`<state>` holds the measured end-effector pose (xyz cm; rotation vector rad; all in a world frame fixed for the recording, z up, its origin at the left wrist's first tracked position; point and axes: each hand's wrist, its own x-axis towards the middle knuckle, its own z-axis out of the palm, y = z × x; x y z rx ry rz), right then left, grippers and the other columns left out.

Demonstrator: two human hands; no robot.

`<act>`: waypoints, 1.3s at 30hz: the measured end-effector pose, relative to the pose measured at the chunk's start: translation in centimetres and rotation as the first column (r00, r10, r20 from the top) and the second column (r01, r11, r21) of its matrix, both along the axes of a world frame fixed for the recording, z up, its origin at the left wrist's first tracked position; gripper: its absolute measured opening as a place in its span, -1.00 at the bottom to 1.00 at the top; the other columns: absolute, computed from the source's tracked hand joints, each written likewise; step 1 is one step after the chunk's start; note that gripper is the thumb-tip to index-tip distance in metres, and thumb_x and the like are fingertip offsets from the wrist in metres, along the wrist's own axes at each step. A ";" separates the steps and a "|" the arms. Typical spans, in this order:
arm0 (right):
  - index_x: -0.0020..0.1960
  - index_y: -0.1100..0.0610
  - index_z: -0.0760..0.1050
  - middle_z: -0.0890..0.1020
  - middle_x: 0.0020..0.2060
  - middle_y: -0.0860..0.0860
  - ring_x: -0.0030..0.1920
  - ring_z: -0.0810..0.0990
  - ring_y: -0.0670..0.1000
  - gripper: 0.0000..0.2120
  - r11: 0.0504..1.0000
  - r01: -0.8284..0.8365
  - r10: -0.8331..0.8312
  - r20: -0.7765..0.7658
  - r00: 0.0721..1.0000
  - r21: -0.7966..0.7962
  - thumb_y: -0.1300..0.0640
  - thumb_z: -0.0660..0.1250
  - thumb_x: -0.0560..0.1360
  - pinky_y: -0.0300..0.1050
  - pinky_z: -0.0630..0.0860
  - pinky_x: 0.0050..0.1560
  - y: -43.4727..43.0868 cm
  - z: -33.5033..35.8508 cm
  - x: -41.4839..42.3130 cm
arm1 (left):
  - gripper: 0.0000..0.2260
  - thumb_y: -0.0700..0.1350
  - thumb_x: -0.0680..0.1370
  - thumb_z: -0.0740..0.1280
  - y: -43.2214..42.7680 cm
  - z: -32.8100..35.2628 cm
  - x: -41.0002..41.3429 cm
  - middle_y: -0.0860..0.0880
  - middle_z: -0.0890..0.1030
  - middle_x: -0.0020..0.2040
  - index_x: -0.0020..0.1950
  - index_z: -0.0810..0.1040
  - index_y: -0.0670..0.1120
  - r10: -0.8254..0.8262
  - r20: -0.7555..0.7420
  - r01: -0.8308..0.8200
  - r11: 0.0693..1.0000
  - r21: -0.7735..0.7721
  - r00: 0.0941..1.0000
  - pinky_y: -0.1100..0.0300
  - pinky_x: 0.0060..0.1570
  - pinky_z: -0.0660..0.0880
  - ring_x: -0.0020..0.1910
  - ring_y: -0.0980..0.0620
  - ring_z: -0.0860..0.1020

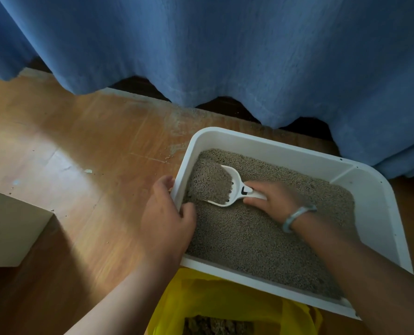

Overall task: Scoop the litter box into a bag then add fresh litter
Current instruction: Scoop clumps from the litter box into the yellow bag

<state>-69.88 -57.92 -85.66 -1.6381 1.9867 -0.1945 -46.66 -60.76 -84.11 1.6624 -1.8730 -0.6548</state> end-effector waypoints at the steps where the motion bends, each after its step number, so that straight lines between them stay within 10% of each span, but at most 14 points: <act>1: 0.29 -0.16 0.43 0.60 0.08 -0.15 -0.02 0.53 -0.08 -0.63 1.000 0.022 -0.022 0.030 0.999 -0.009 -0.09 0.30 0.49 -0.15 0.44 -0.06 0.4 -0.1 -0.1 | -0.53 -0.13 0.46 0.30 0.0 0.0 0.0 0.00 0.54 0.22 0.36 0.30 -0.06 0.000 0.001 0.000 1.000 -0.004 1.000 0.21 -0.06 0.36 0.08 0.09 0.49; 19: 0.17 -0.08 0.49 0.61 -0.15 -0.09 -0.20 0.54 -0.06 -0.73 0.974 0.200 -0.201 0.001 0.980 -0.109 -0.07 0.31 0.49 -0.07 0.52 -0.17 4.6 1.8 0.1 | -0.52 -0.10 0.48 0.33 0.4 0.1 0.3 -0.07 0.54 0.19 0.37 0.31 -0.12 -0.064 0.041 0.065 0.998 -0.022 0.997 0.18 -0.08 0.38 -0.01 0.06 0.47; 39: 0.13 -0.11 0.51 0.59 -0.24 -0.16 -0.27 0.54 -0.12 -0.78 0.987 0.156 -0.158 -0.051 0.986 -0.032 -0.03 0.30 0.50 -0.10 0.53 -0.24 8.4 4.3 1.1 | -0.10 0.43 0.37 -0.02 3.9 -0.8 4.6 -0.06 0.03 0.56 0.55 -0.16 -0.05 -0.351 0.205 0.334 0.936 0.112 0.914 0.08 0.47 0.00 0.52 0.01 0.03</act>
